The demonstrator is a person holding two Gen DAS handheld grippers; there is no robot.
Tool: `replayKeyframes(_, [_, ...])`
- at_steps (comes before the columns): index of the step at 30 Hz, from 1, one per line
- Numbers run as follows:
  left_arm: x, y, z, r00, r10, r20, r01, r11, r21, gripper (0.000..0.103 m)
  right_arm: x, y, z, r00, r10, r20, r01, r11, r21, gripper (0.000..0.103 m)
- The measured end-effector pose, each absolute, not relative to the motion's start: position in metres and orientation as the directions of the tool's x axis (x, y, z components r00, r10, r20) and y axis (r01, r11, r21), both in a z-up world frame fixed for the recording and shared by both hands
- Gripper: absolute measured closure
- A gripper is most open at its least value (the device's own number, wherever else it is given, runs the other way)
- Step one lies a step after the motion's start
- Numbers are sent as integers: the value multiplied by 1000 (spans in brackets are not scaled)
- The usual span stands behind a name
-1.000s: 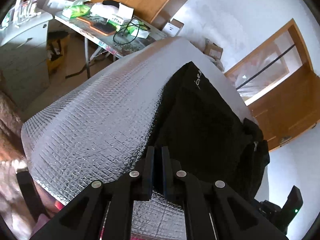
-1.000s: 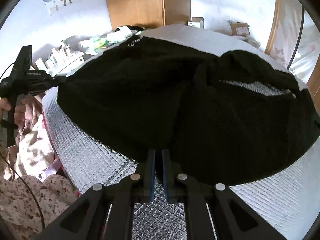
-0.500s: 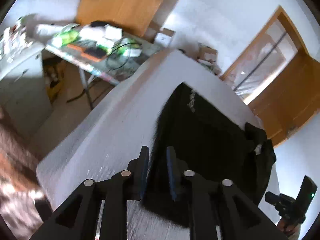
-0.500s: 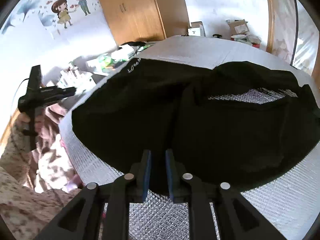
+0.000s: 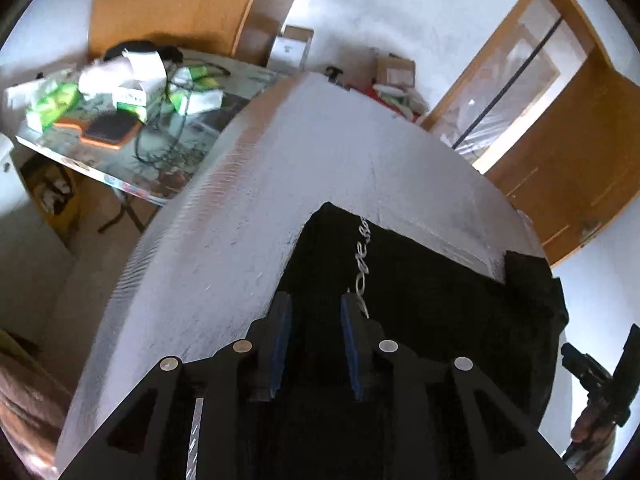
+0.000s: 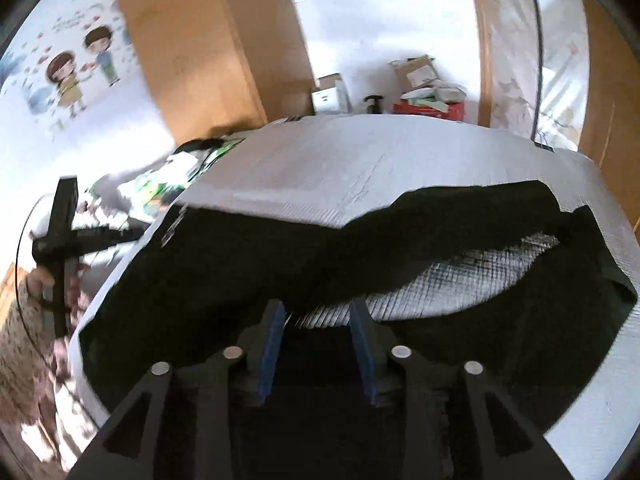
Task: Fold clothes
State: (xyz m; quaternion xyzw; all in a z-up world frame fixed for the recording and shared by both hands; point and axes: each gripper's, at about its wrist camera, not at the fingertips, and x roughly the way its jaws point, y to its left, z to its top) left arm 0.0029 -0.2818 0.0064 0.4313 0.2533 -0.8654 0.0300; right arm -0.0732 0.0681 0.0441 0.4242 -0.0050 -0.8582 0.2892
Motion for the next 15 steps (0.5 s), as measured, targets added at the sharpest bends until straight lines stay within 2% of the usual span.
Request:
replayKeyframes(1, [-5,-282,3,-618,174,-767,276,-866,-418,65,-85,68,42,-469,-505,-725,476,-835,274,60])
replayKeyframes(2, [-12,-282,0,-609,180,-772,281,-862,-423,65,-96,68,41,-468,-508,-723,458,-839,294,59])
replayKeyframes(6, [-36,-280,-5,-581,211,-786,266,-864,-428,64,-142,70,33,-459,-503,-733,370,-858,357,52])
replayKeyframes(11, [-56,-279,-7,-554,190,-810,282,-873,-398,64,-181,70,17,-412,-505,-759,298,-861,412,51])
replayKeyframes(15, [-67,-275,-6,-533,156,-831,285,-892,-351,64,-192,57,10,-407,-467,-785,314,-879,360,51])
